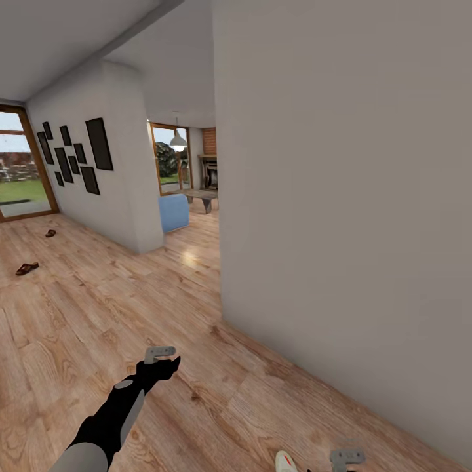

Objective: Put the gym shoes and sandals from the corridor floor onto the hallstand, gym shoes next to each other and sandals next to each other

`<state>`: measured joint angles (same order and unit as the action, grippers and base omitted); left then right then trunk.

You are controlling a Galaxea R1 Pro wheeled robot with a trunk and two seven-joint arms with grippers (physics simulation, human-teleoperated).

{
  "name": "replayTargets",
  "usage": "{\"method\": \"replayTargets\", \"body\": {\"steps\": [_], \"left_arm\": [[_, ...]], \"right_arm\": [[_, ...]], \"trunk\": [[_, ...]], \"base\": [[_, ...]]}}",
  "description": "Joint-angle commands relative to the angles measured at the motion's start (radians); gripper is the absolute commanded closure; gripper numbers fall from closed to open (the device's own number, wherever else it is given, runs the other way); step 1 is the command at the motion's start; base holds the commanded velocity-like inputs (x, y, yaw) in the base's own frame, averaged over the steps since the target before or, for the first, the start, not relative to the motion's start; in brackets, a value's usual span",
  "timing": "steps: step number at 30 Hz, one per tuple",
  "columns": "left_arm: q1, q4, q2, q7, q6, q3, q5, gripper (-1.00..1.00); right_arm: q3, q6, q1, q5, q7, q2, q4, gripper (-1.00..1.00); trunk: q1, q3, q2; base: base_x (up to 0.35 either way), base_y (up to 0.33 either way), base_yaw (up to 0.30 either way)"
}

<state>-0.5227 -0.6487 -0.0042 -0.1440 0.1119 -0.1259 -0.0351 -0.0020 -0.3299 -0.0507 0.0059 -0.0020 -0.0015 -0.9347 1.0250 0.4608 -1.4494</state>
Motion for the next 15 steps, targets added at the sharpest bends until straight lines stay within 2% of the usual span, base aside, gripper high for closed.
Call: {"method": "replayTargets", "body": {"steps": [1, 3, 4, 8, 11, 12, 15], "left_arm": [[0.0, -0.002, -0.001, -0.008, 0.006, -0.005, -0.004, -1.0], [0.0, -0.001, -0.002, -0.008, 0.006, -0.005, -0.003, -1.0], [0.0, -0.001, -0.004, -0.008, 0.006, -0.004, -0.003, -1.0], [0.0, -0.001, -0.005, -0.008, 0.006, -0.004, -0.004, -1.0], [0.0, -0.001, -0.005, -0.008, 0.006, -0.004, -0.005, -1.0], [0.0, -0.001, -0.005, -0.008, 0.006, -0.005, -0.005, -1.0], [0.0, -0.002, -0.004, -0.008, 0.006, -0.005, -0.005, -1.0]], "right_arm": [[0.0, 0.01, -0.001, 0.001, 0.0, 0.0, 0.012, -1.0], [0.001, 0.039, -0.018, 0.002, -0.001, 0.001, 0.038, -1.0], [0.001, 0.057, -0.071, 0.003, -0.001, 0.001, 0.056, -1.0], [0.0, 0.083, -0.167, -0.003, 0.0, 0.0, 0.074, -1.0], [-0.001, 0.14, -0.177, -0.006, 0.003, 0.0, 0.076, -1.0], [0.001, 0.199, -0.18, -0.007, 0.006, 0.0, 0.077, -1.0], [0.002, 0.241, -0.182, -0.008, 0.008, 0.0, 0.077, -1.0]], "trunk": [[0.0, 0.001, -0.001], [0.0, 0.001, -0.001], [0.0, 0.001, -0.001], [0.0, 0.001, -0.001], [0.0, 0.001, -0.001], [0.0, 0.001, -0.001], [0.0, 0.001, -0.001]], "base": [[0.0, 0.0, 0.0], [0.0, 0.0, 0.0], [0.0, 0.0, 0.0], [0.0, 0.0, 0.0], [0.0, 0.0, 0.0], [0.0, 0.0, 0.0], [0.0, 0.0, 0.0]]}}
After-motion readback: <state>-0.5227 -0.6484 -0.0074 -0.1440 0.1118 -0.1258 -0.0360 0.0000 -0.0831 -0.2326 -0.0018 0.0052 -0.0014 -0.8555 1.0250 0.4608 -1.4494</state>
